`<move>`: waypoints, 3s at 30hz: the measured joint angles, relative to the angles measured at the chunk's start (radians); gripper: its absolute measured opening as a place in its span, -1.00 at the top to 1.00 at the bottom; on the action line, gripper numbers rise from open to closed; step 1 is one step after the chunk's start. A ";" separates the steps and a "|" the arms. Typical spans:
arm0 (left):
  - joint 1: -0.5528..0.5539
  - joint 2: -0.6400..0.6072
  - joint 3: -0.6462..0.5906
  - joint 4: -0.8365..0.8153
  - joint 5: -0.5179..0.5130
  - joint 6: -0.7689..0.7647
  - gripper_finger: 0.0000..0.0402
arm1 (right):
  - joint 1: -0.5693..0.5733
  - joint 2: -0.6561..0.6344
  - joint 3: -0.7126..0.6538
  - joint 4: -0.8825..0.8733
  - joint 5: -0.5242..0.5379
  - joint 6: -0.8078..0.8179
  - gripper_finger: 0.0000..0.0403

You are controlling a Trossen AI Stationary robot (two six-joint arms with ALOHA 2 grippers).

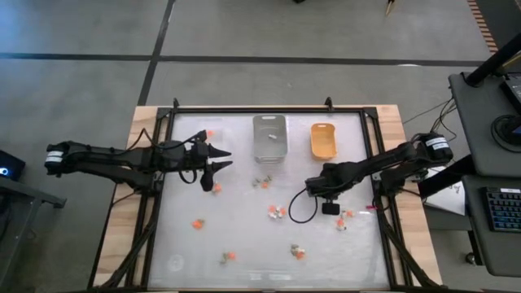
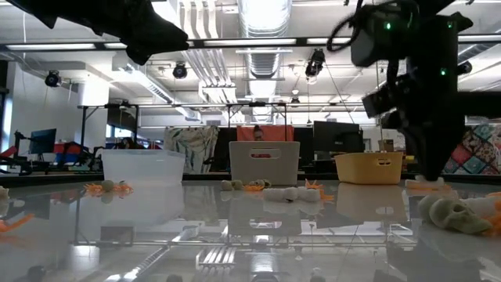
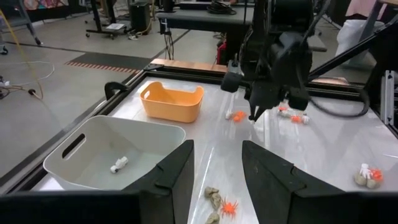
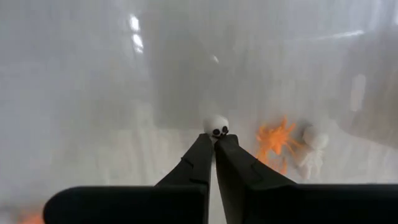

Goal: Sort Halloween decoration
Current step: Put the white skeleton toy into the gray bin, then put the orange spider toy into the transparent white bin

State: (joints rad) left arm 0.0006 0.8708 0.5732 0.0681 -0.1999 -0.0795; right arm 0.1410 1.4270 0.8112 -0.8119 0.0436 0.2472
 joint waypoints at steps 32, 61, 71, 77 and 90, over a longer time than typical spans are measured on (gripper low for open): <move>0.000 0.019 0.000 0.074 0.000 0.022 0.41 | -0.438 0.181 0.105 1.099 0.249 0.099 0.96; 0.000 0.117 0.147 -0.636 0.117 -0.613 0.41 | -0.308 0.120 0.241 0.825 0.132 0.029 0.95; -0.216 0.366 0.328 -1.107 0.230 -0.877 0.41 | -0.302 0.125 0.240 0.820 0.133 0.023 0.95; -0.369 0.459 0.389 -1.107 0.216 -1.009 0.41 | -0.300 0.126 0.240 0.812 0.133 0.014 0.95; -0.534 0.620 0.399 -1.106 0.217 -1.283 0.06 | -0.296 0.126 0.240 0.807 0.133 -0.012 0.95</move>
State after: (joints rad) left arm -0.5330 1.4910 0.9725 -1.0380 0.0172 -1.3624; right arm -0.1549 1.5532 1.0515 -0.0044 0.1764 0.2356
